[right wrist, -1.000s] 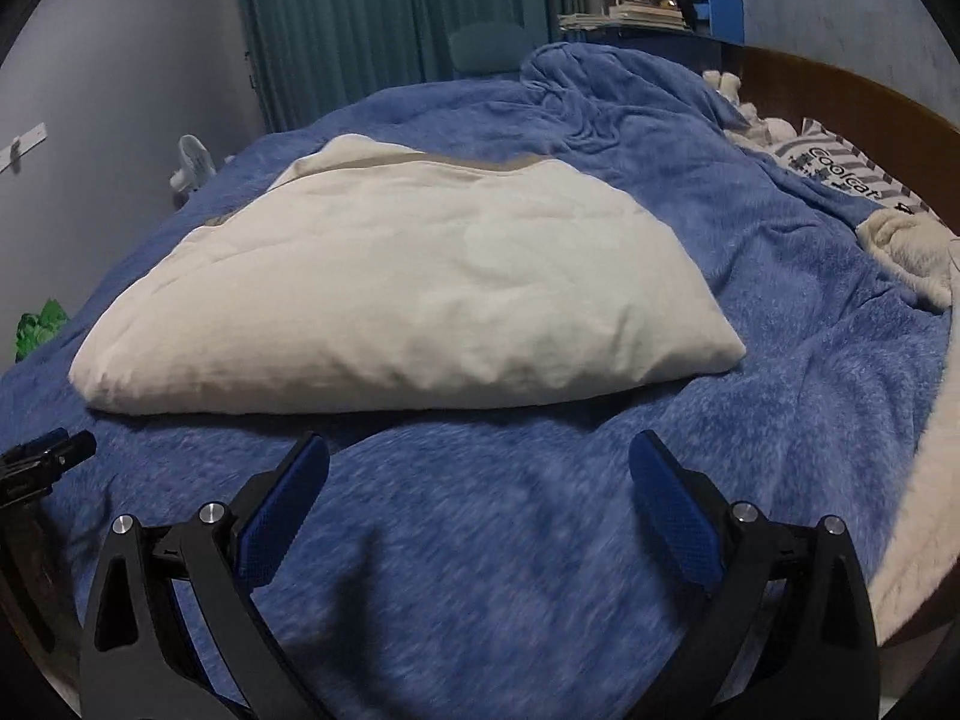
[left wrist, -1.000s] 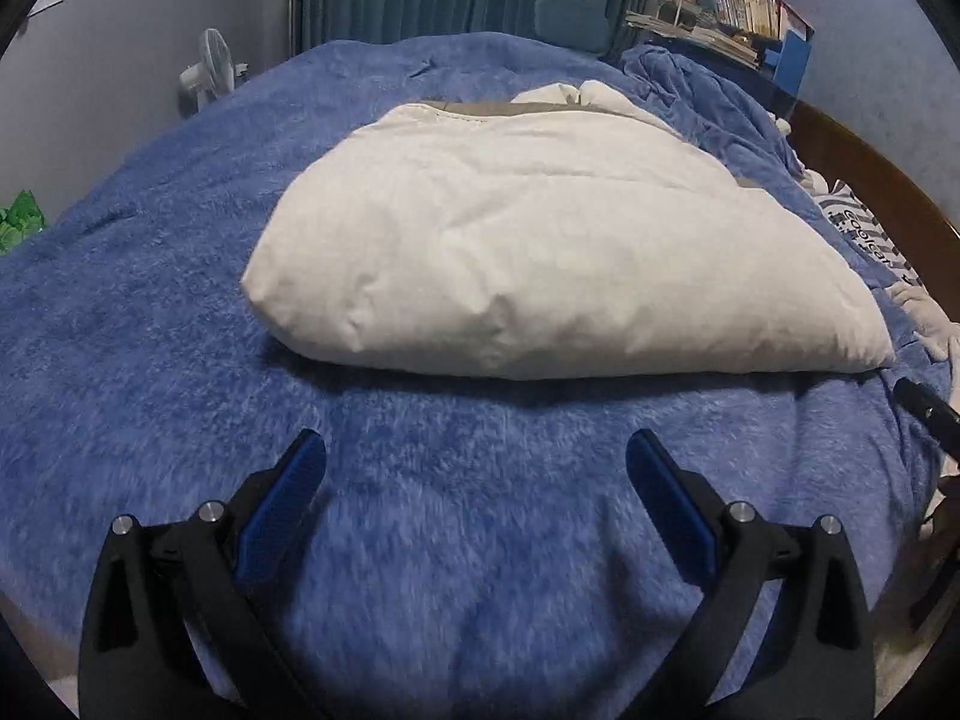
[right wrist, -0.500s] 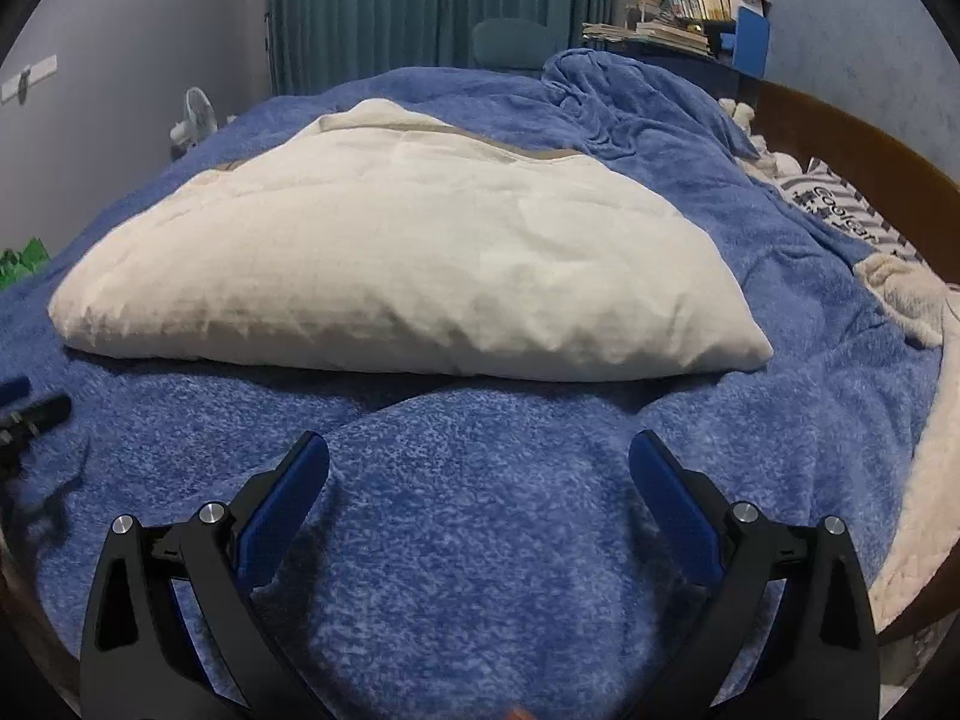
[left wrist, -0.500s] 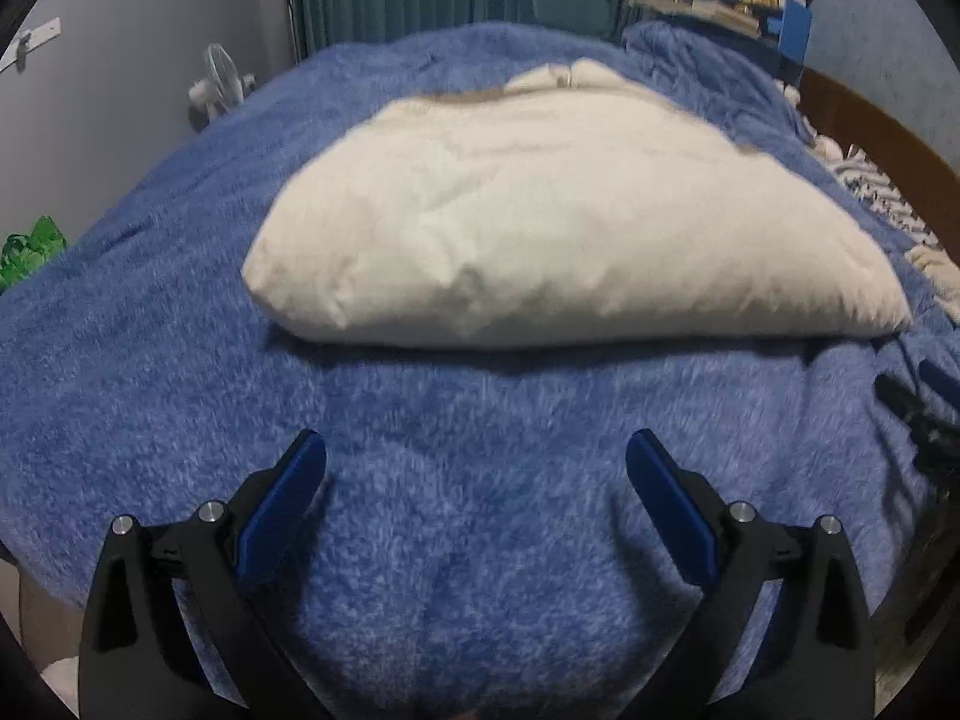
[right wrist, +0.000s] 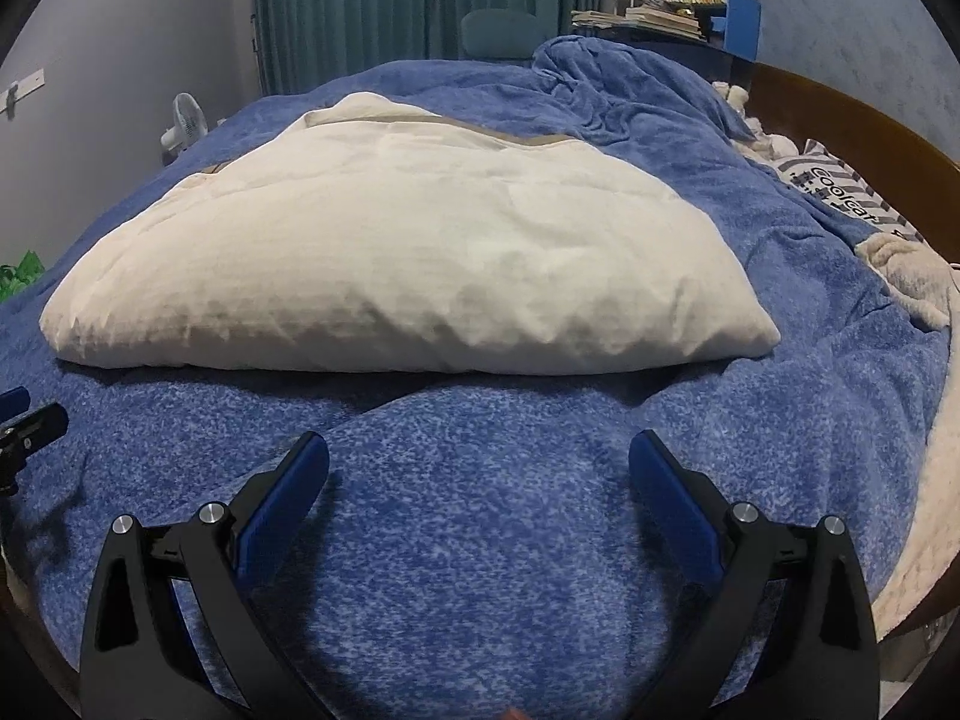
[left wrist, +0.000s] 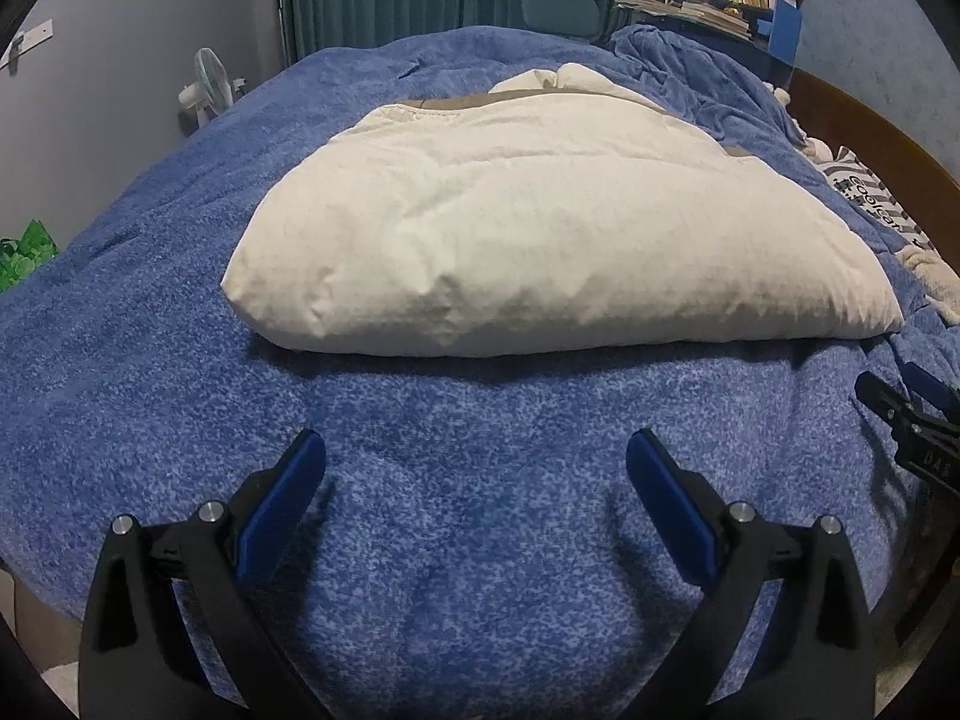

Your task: Fold large clothes

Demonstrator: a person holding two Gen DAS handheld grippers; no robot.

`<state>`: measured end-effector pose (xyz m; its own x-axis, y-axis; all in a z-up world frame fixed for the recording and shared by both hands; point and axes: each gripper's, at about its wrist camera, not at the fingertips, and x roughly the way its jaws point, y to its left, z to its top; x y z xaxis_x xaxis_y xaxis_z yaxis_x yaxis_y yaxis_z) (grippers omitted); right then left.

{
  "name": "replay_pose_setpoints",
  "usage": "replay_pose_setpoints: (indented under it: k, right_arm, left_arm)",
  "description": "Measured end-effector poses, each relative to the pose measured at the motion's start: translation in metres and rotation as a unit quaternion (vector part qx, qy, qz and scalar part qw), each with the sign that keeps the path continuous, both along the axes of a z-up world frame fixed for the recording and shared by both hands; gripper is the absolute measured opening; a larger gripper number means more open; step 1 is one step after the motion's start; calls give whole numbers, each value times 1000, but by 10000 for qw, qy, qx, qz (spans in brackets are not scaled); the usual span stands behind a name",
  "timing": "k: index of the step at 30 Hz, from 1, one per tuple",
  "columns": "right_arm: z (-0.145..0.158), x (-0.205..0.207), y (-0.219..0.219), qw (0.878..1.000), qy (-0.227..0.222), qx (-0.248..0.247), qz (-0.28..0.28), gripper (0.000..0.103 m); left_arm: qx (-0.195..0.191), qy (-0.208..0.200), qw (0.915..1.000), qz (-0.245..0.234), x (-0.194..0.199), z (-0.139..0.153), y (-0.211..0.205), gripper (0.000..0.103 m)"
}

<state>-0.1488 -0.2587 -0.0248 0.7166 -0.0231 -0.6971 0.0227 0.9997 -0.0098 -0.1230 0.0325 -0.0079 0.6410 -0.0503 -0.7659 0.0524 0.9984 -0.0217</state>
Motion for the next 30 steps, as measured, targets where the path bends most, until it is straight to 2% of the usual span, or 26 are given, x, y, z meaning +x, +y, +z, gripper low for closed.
replay_pose_setpoints:
  k: [30]
  right_arm:
    - [-3,1,-1,9999,42,-12,-93,96]
  left_arm:
    - [-32,76,10000,3,-2,0,0,96]
